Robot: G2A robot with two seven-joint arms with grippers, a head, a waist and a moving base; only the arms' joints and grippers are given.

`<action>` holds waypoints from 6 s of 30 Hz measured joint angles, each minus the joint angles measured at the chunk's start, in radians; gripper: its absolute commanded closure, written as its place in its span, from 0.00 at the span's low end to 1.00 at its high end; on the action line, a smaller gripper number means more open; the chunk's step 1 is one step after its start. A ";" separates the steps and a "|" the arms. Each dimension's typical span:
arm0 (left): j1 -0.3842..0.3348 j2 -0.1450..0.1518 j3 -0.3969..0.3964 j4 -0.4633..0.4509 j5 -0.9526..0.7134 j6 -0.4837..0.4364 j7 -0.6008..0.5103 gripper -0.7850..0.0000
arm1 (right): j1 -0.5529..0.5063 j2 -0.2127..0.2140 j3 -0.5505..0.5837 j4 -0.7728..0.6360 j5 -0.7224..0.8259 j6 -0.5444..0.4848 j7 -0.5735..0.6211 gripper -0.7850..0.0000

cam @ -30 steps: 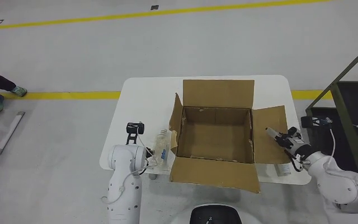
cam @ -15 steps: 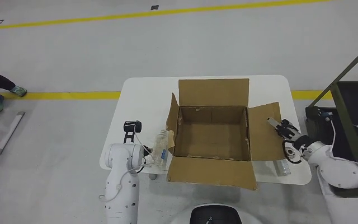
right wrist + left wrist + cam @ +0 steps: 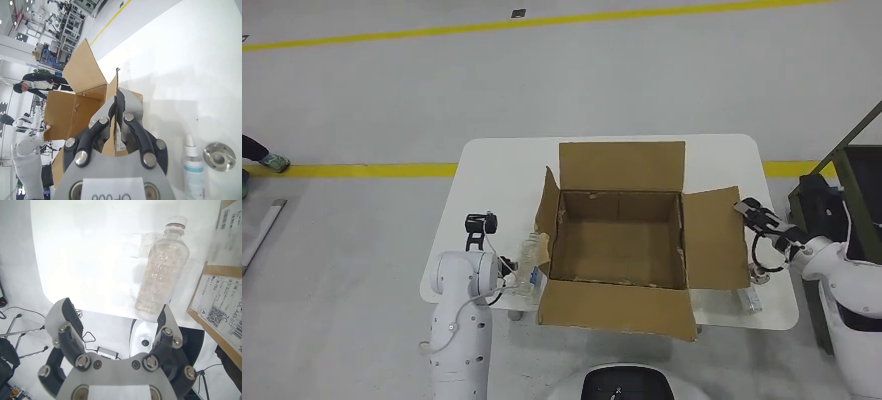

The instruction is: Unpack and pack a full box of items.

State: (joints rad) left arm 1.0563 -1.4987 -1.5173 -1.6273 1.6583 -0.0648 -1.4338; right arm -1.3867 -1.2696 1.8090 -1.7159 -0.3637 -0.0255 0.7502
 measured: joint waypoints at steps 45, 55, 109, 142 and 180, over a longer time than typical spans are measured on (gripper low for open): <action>-0.025 0.024 0.039 0.062 -0.119 -0.054 0.007 0.00 | 0.110 0.057 -0.066 0.138 0.088 -0.035 0.037 0.00; -0.045 0.031 0.103 0.145 -0.039 -0.113 0.099 0.00 | 0.023 0.072 -0.020 0.029 0.073 -0.066 0.005 0.00; -0.153 0.044 0.224 0.403 -0.106 -0.186 0.190 0.94 | -0.084 0.117 -0.027 -0.052 0.118 -0.036 -0.027 0.12; 0.015 0.104 -0.108 -0.275 -0.310 -0.037 0.129 1.00 | -0.109 0.134 -0.064 -0.092 0.144 -0.035 -0.054 0.10; -0.262 0.118 0.166 -0.309 -0.873 0.011 0.028 1.00 | -0.223 0.149 0.026 -0.195 0.134 -0.099 -0.223 0.00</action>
State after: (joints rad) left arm 0.7947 -1.3808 -1.3511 -1.9364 0.7849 -0.0533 -1.4055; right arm -1.6092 -1.1206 1.8346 -1.9113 -0.2292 -0.1246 0.5276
